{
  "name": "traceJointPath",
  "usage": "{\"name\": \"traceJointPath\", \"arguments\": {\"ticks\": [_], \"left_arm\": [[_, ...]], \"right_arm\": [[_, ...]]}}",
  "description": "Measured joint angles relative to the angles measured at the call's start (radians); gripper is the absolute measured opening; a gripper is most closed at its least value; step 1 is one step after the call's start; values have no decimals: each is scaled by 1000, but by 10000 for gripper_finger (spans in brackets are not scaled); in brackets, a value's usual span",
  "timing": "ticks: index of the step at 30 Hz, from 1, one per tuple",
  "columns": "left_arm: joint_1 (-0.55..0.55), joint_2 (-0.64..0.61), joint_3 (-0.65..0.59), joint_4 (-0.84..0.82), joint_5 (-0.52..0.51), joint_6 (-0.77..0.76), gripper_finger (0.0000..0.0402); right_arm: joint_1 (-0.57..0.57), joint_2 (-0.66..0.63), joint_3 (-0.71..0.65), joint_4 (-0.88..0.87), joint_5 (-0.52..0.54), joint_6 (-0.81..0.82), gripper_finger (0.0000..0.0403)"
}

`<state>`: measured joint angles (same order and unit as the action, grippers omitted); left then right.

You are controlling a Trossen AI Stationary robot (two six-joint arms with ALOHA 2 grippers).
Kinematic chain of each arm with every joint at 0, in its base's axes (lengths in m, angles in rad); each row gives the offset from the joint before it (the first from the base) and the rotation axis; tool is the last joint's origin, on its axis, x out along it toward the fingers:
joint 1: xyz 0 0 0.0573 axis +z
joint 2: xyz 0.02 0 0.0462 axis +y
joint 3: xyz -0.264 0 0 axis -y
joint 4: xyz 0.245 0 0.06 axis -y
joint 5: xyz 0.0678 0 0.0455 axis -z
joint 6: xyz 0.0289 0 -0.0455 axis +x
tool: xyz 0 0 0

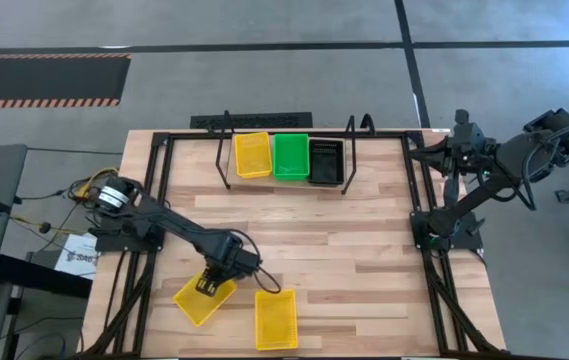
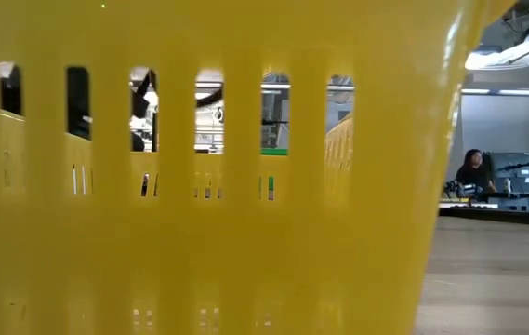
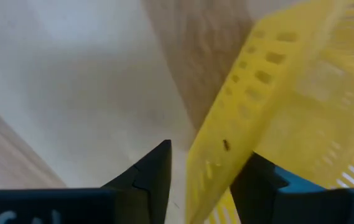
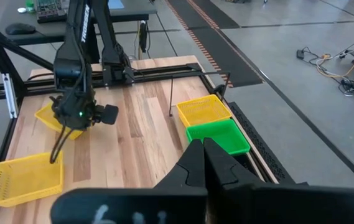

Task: Stack baskets on shelf by color
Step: Stack the left yellow basket on top of the other yellow basket on the shelf

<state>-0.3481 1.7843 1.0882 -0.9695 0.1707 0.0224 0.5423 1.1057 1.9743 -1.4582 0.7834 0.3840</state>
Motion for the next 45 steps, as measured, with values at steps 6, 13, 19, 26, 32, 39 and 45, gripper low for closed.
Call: {"name": "traceJointPath", "arguments": {"ticks": [6, 13, 19, 26, 32, 39, 45], "left_arm": [[60, -3, 0, -13, 0, -98, 20], [177, -26, 120, -176, -85, -239, 1], [257, -71, 424, -473, -326, -265, 0], [447, -103, 783, -539, -520, -323, 0], [665, -100, 932, -511, -480, -165, 0], [840, -87, 937, -482, -371, 78, 0], [906, -50, 936, -477, -253, 270, 0]], "right_arm": [[0, 0, 0, 3, 0, 7, 1], [0, 8, 0, 15, 1, 8, 1], [0, 14, 0, 16, 2, 8, 1], [-1, 18, 0, 16, 34, 9, 1], [-2, 22, 0, 16, 55, 20, 1], [-2, 26, 0, 19, 72, 43, 1], [-2, 34, 0, 23, 107, 85, 1]]}}
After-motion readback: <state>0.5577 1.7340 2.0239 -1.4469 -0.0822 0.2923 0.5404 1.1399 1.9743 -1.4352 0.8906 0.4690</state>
